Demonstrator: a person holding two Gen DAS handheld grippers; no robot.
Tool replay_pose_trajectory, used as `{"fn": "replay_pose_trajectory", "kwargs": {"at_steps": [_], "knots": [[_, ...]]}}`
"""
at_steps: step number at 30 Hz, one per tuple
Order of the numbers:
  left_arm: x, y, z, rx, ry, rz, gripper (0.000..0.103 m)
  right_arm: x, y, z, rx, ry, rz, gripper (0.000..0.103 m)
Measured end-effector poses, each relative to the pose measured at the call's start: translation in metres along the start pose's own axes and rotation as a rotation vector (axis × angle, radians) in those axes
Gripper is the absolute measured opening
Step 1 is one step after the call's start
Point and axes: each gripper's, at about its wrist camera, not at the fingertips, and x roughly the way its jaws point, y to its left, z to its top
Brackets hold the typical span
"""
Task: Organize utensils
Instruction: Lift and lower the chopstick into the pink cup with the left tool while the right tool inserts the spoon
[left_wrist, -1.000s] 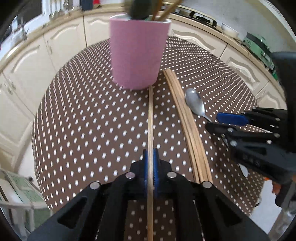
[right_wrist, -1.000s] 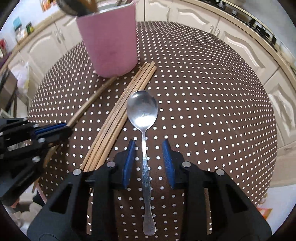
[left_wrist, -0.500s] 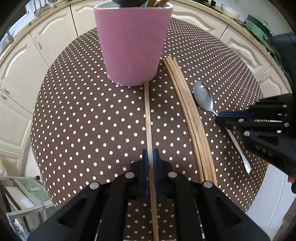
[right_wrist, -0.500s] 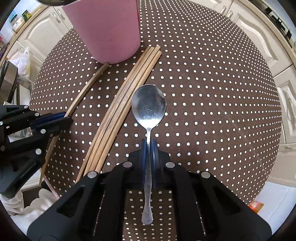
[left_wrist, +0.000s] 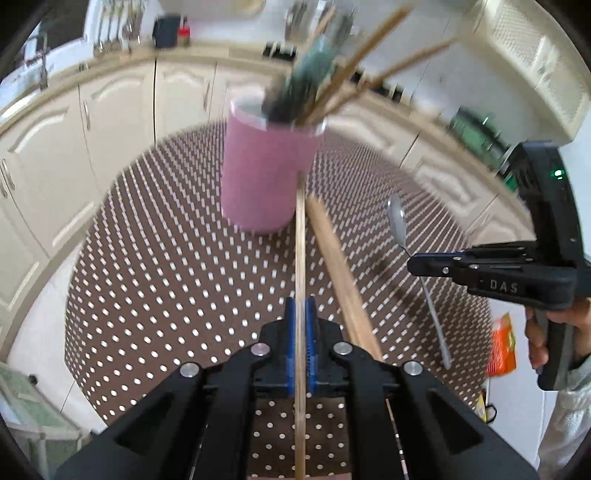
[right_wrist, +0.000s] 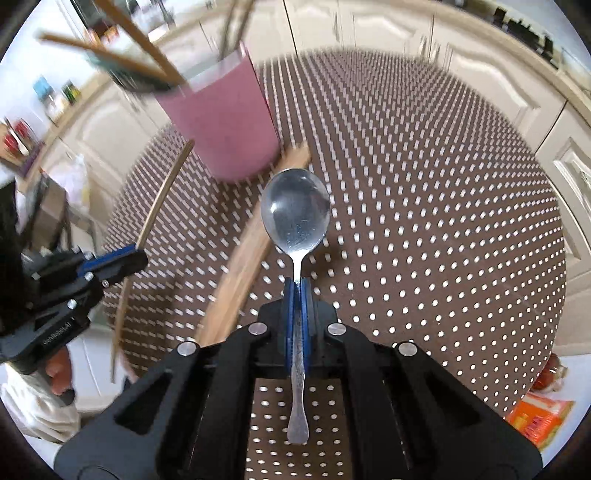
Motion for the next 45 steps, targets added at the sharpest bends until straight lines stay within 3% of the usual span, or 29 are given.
{"fn": "replay_pose_trajectory", "kwargs": {"at_steps": [3, 10, 18, 21, 28, 35, 45], "knots": [[-0.030, 0.002, -0.003, -0.008, -0.156, -0.007, 0.005, -0.026, 0.001, 0.002, 0.004, -0.115, 0.025, 0.004], [-0.075, 0.022, 0.000, -0.088, -0.442, -0.036, 0.005, -0.068, 0.001, 0.004, -0.004, -0.267, 0.067, 0.004], [-0.086, 0.004, 0.047, -0.084, -0.719, -0.010, 0.005, -0.087, 0.018, 0.017, -0.007, -0.443, 0.068, 0.004], [-0.089, -0.004, 0.066, -0.066, -0.785, -0.009, 0.005, -0.090, 0.021, 0.037, -0.002, -0.530, 0.075, 0.004], [-0.080, -0.010, 0.093, -0.012, -0.867, 0.029, 0.005, -0.088, 0.025, 0.057, 0.025, -0.657, 0.078, 0.004], [-0.065, 0.002, 0.126, -0.034, -0.929, 0.049, 0.005, -0.089, 0.022, 0.075, 0.035, -0.748, 0.083, 0.004], [-0.033, 0.013, 0.144, -0.036, -0.956, 0.011, 0.005, -0.075, 0.024, 0.088, 0.007, -0.779, 0.113, 0.004]]}}
